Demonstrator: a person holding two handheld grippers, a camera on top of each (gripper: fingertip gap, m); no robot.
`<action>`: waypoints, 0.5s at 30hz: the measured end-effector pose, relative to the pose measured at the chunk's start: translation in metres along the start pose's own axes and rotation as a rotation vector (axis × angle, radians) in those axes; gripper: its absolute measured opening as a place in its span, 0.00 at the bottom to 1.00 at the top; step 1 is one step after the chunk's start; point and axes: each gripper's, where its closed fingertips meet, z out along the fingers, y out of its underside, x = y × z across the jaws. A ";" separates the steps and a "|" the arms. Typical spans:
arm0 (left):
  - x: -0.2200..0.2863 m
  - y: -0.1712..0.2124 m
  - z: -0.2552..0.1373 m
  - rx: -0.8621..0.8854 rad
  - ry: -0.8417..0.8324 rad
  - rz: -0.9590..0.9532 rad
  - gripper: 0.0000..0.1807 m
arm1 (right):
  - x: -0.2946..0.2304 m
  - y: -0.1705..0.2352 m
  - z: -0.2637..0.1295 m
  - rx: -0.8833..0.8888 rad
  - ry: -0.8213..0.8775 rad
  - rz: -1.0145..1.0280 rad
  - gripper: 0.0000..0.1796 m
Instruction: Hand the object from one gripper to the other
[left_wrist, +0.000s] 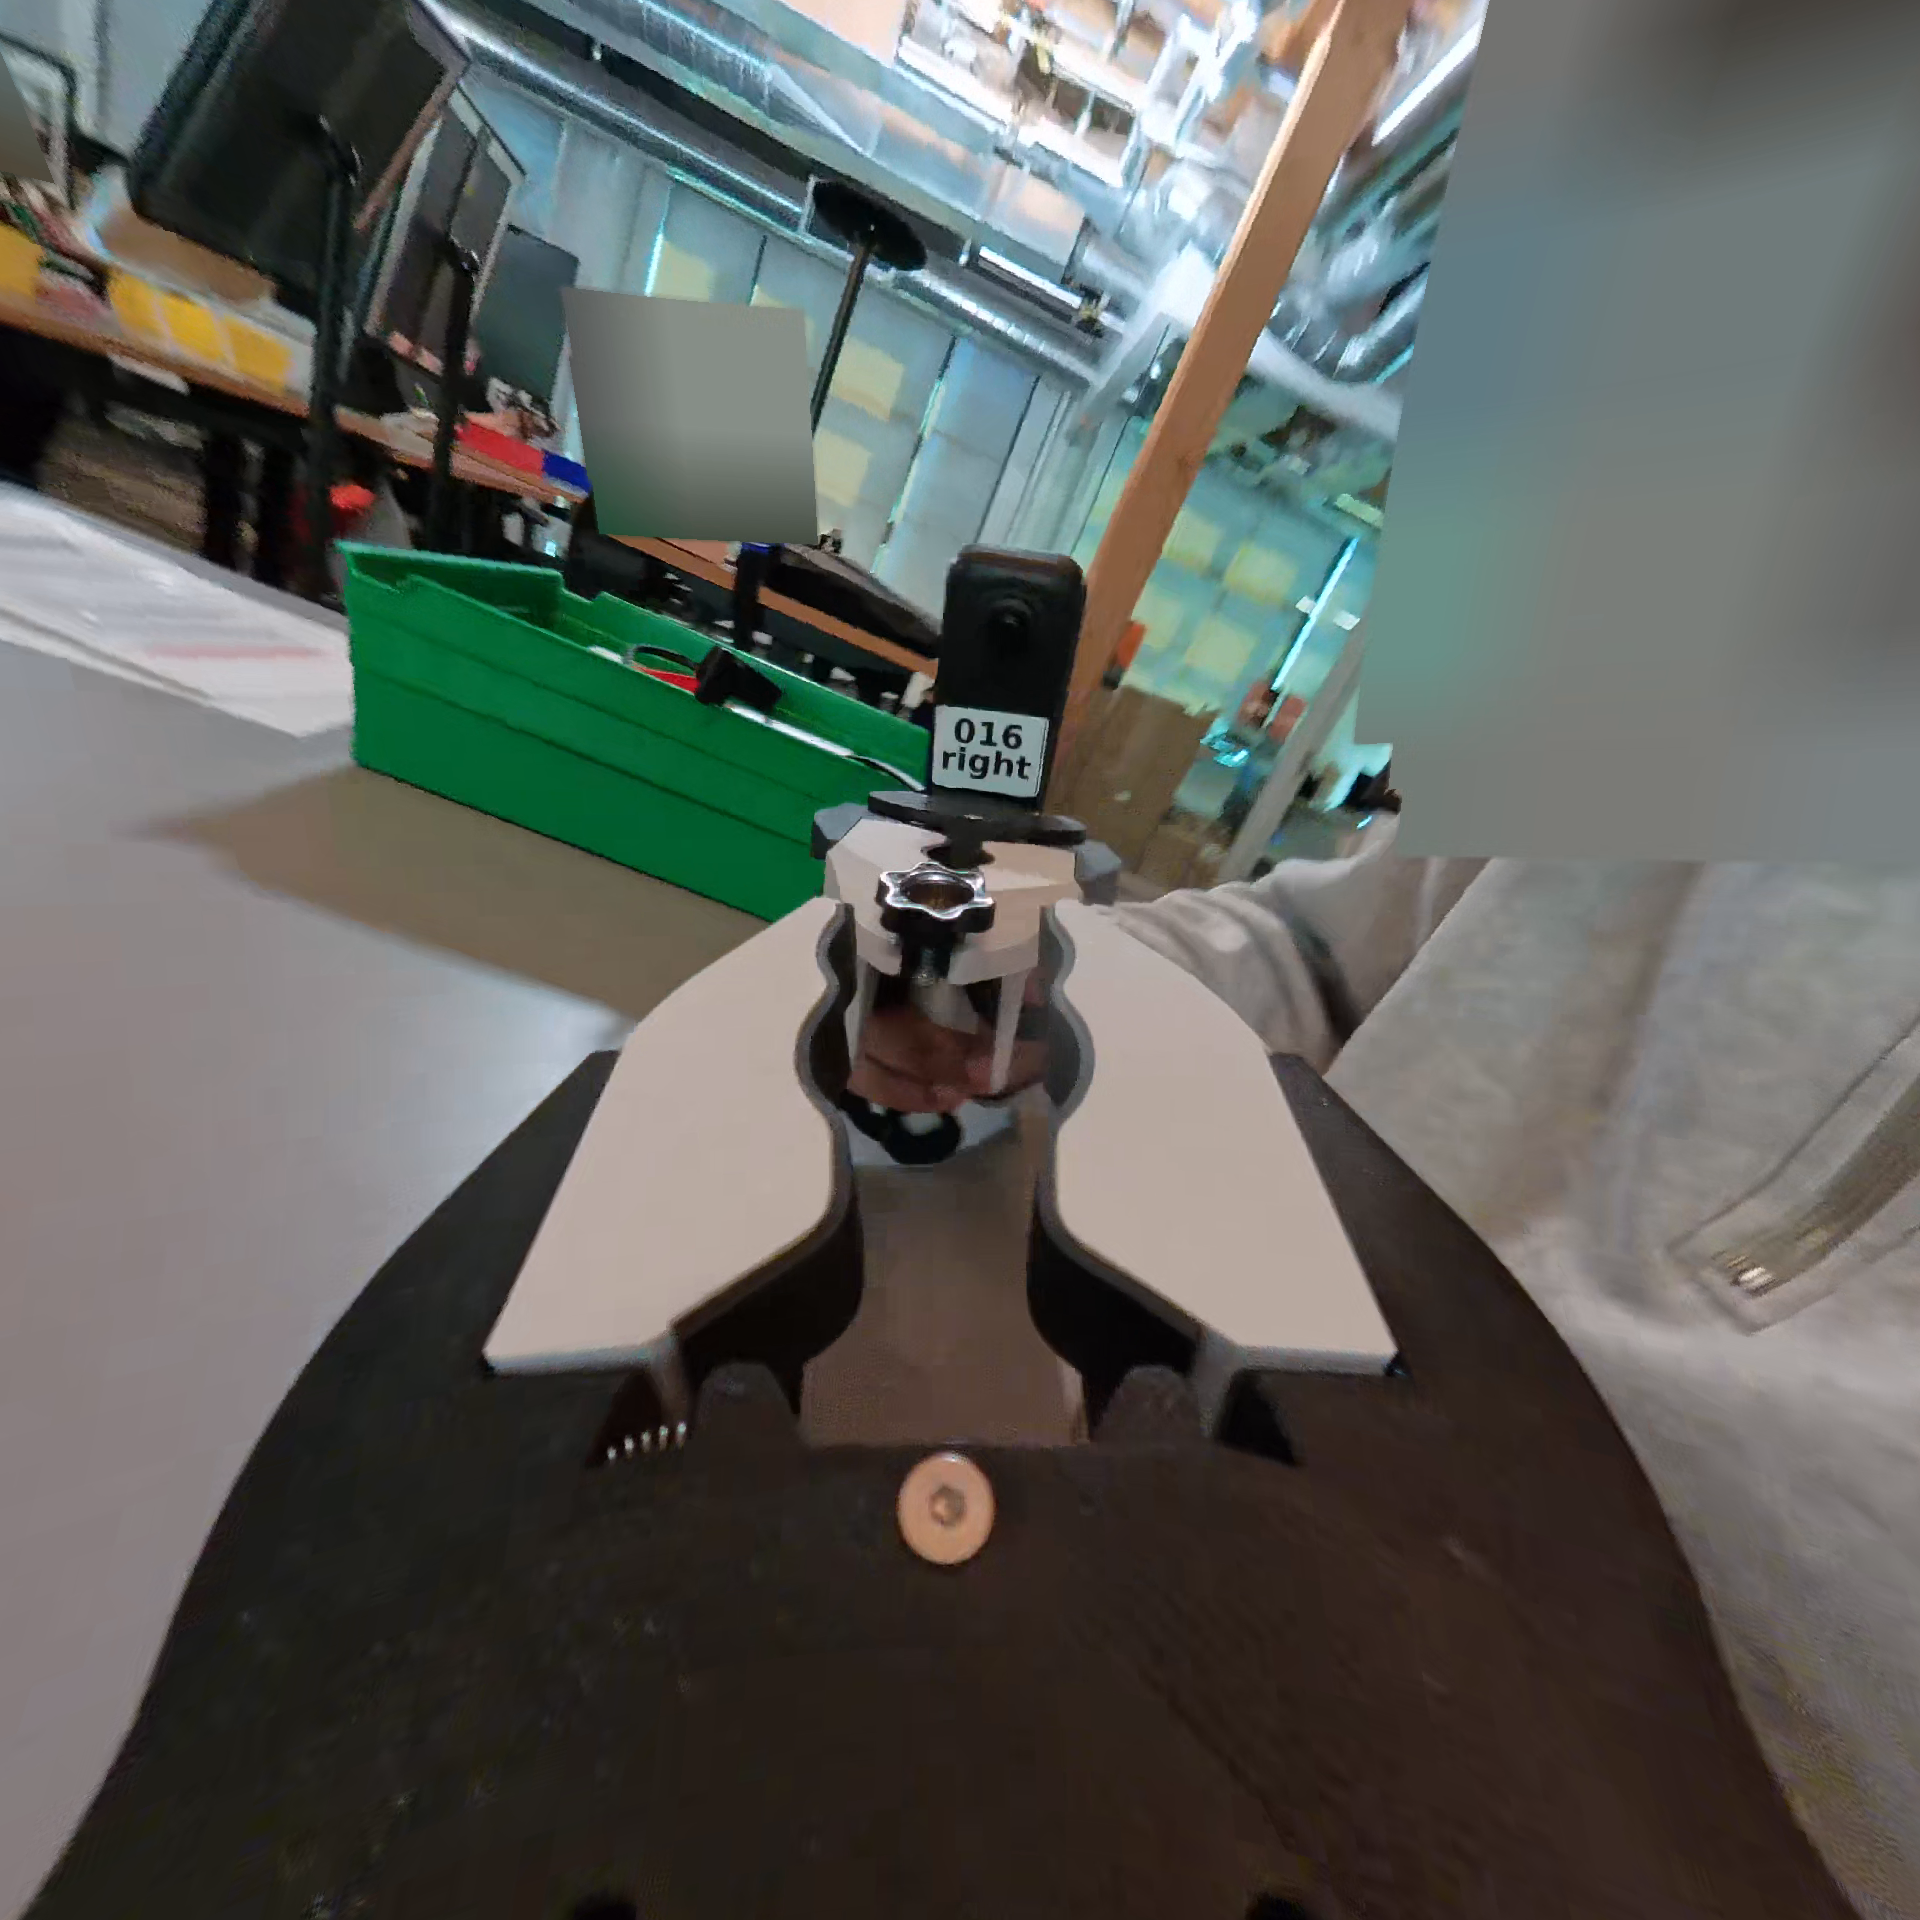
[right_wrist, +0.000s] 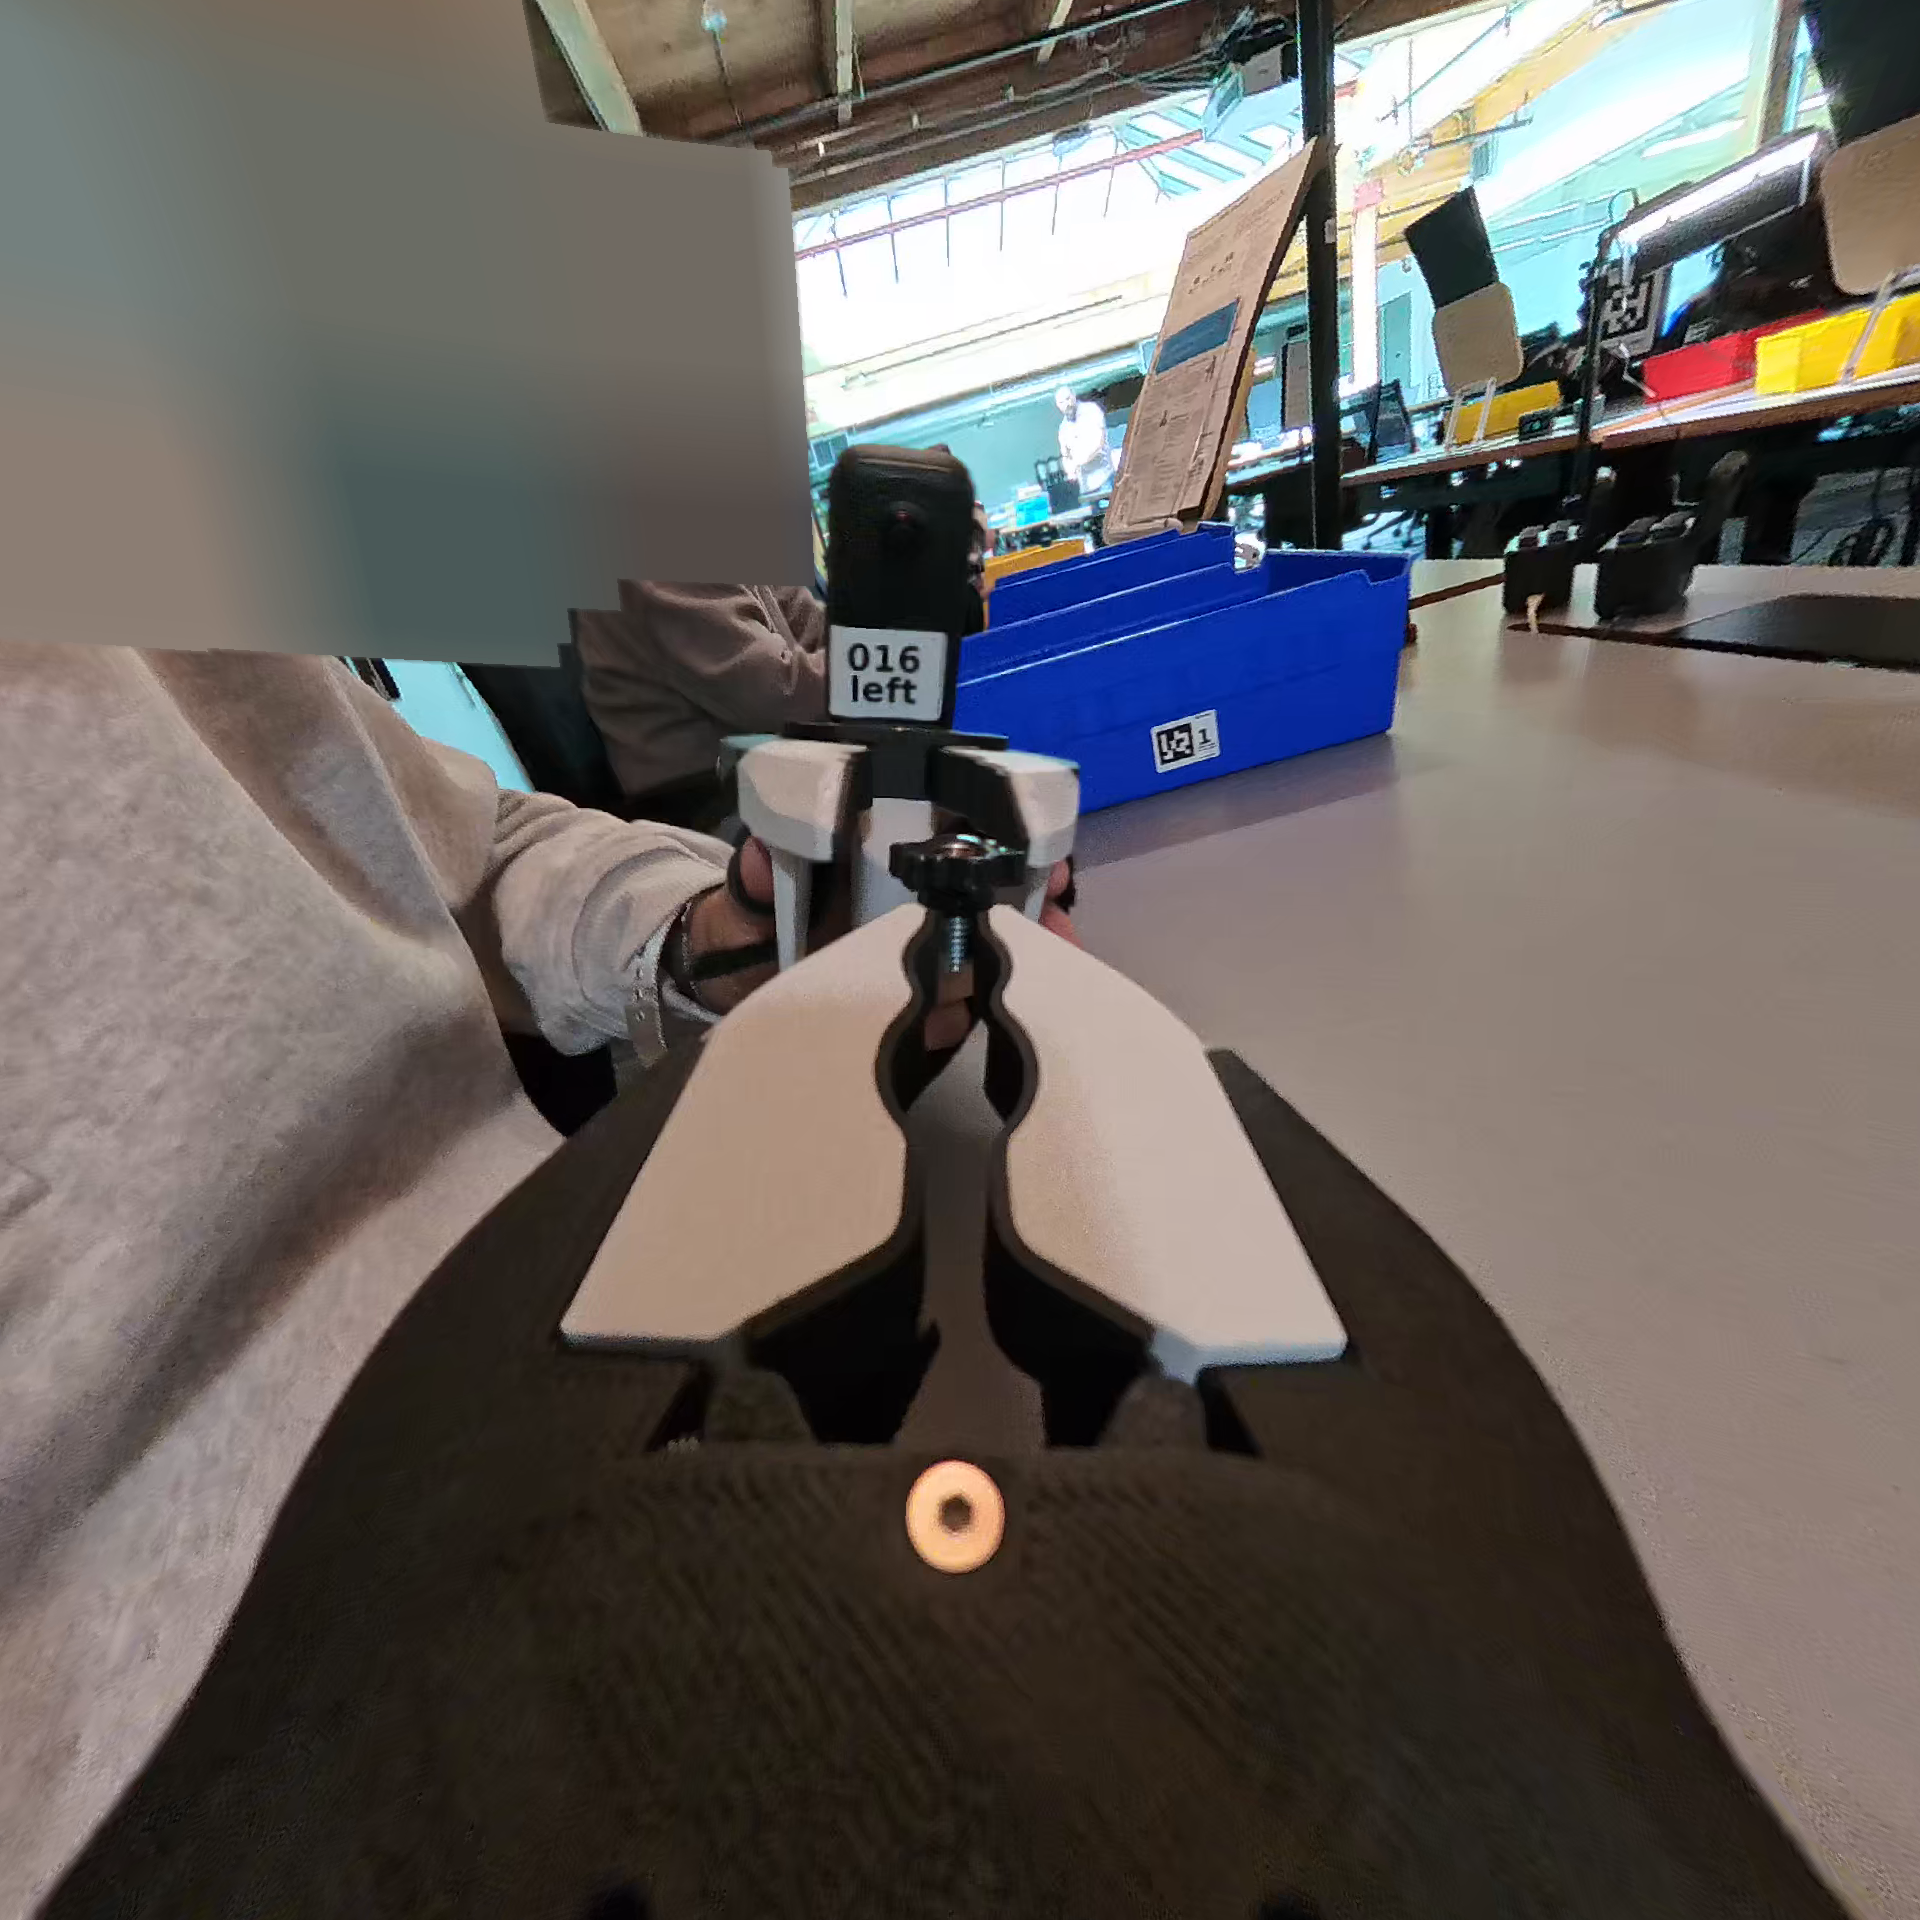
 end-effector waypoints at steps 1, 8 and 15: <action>0.001 0.001 0.001 -0.013 -0.016 0.051 0.17 | 0.000 0.000 0.000 0.007 -0.005 0.019 0.03; 0.000 0.007 0.003 -0.059 -0.058 0.127 0.12 | -0.003 0.003 0.003 -0.007 -0.003 -0.025 0.03; -0.001 0.008 0.003 -0.068 -0.062 0.124 0.11 | -0.002 0.005 0.004 -0.017 -0.001 -0.064 0.05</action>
